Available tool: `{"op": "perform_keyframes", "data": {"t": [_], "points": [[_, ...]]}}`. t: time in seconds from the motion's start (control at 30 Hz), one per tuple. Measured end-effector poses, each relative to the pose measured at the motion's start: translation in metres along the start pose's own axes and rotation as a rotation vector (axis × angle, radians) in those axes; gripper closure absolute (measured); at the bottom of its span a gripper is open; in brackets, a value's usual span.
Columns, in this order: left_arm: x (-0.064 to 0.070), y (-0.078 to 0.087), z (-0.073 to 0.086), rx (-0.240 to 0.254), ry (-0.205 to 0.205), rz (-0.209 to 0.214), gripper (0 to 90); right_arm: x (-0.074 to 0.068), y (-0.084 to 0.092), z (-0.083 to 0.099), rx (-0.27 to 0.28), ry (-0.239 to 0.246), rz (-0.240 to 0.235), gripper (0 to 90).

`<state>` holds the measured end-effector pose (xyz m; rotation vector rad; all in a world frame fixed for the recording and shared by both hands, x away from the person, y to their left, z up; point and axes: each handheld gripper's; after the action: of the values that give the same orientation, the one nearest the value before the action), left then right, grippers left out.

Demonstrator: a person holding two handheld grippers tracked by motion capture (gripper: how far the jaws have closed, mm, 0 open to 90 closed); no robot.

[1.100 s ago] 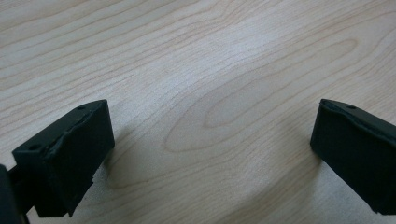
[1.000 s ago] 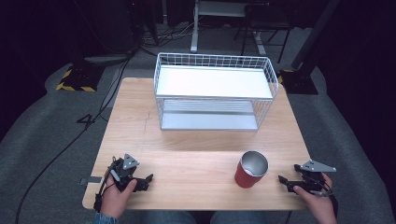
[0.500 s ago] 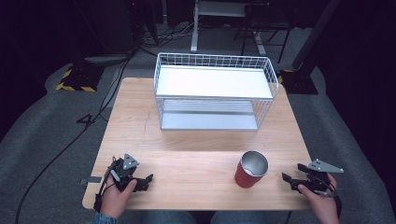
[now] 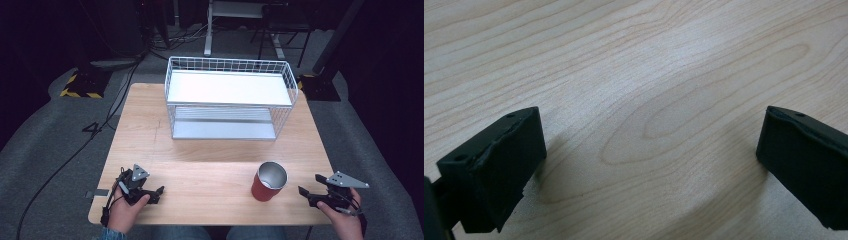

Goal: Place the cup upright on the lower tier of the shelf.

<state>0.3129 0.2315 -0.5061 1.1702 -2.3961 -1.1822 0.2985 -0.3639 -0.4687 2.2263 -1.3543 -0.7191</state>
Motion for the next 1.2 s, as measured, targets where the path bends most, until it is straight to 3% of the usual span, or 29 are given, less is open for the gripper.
{"op": "perform_keyframes", "data": {"t": [0.2,0.53,0.73,0.9,1.03,1.2], "points": [[0.000,0.000,0.000,0.000,0.000,0.000,0.1,-0.023,0.007,-0.001,-0.011,0.044,-0.037,15.8],[0.000,-0.002,-0.002,0.001,0.004,-0.005,0.1,-0.051,0.018,0.003,-0.005,0.077,-0.088,15.7],[-0.001,-0.004,-0.005,0.002,0.005,-0.003,0.1,-0.068,0.019,0.005,-0.017,0.098,-0.144,15.6],[-0.001,-0.006,-0.007,0.002,0.004,0.000,0.1,-0.082,0.006,0.008,-0.050,0.098,-0.197,15.7],[-0.001,-0.006,-0.007,0.001,0.002,-0.003,0.1,-0.085,-0.002,0.010,-0.061,0.088,-0.201,15.7],[-0.001,-0.006,-0.007,-0.001,0.002,0.002,0.1,-0.085,-0.020,0.014,-0.074,0.108,-0.212,15.7]]}}
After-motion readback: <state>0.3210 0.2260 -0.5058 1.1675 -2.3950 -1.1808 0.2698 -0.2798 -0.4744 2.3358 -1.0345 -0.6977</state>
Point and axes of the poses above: each handheld gripper's, and its own axes: y roughly backward along the jaws, z roughly out of its underside, x roughly to its right, and after that the axes turned 14 degrees about -y, right-handed
